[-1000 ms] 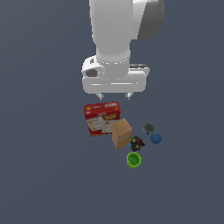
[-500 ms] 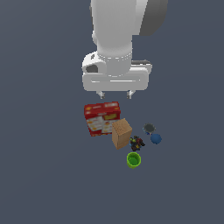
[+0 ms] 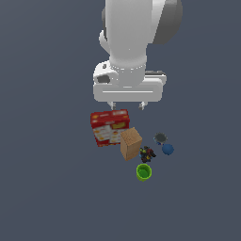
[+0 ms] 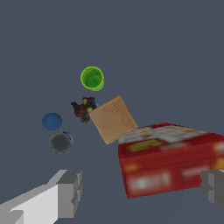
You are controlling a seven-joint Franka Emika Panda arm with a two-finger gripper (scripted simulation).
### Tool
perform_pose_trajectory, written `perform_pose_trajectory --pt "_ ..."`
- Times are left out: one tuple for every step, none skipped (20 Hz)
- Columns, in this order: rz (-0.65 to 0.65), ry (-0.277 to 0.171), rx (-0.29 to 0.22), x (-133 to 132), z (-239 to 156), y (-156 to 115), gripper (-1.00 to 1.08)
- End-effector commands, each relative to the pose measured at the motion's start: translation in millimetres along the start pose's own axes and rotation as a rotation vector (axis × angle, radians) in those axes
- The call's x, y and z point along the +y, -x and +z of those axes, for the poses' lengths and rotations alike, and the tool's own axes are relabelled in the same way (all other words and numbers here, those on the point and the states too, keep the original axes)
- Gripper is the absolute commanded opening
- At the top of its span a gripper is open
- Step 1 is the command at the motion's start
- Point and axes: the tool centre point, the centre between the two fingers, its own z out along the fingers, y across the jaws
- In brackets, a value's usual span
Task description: Pick up a designated object from a clutter of objects.
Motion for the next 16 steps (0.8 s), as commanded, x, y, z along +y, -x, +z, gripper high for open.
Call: perform_pose_trajectory --pt "0.018 0.004 0.000 -5.7 7.9 -1.4 1.00" --pt "0.026 0.005 0.000 -8.4 11.7 -2.0 1.00" --pt "0.036 0.007 0.000 -11.3 15.7 -2.6 1.00" --pt "0.046 0.009 0.000 -14.4 20.1 -3.3 1.00" --pt "0.056 0.011 0.000 -17.8 24.7 -3.9 1.00" --pt "0.068 0.013 0.001 -21.4 29.7 -4.4 1.00" --pt "0.080 0.015 0.001 -25.3 35.0 -5.0 1.00" --pt "0.093 0.017 0.002 -29.5 40.7 -5.4 1.00" --pt "0.106 0.019 0.002 -33.9 46.7 -5.8 1.00" --pt "0.120 0.021 0.003 -38.5 53.0 -6.1 1.00" --pt "0.135 0.024 0.003 -43.3 59.4 -6.2 1.00" --pt "0.149 0.026 0.004 -48.1 66.0 -6.2 1.00" --pt "0.163 0.027 0.005 -53.0 72.5 -6.1 1.00" --pt "0.178 0.029 0.006 -57.8 79.0 -5.9 1.00" --pt "0.192 0.031 0.007 -62.7 85.5 -5.5 1.00" --pt "0.206 0.032 0.008 -67.6 92.0 -5.0 1.00"
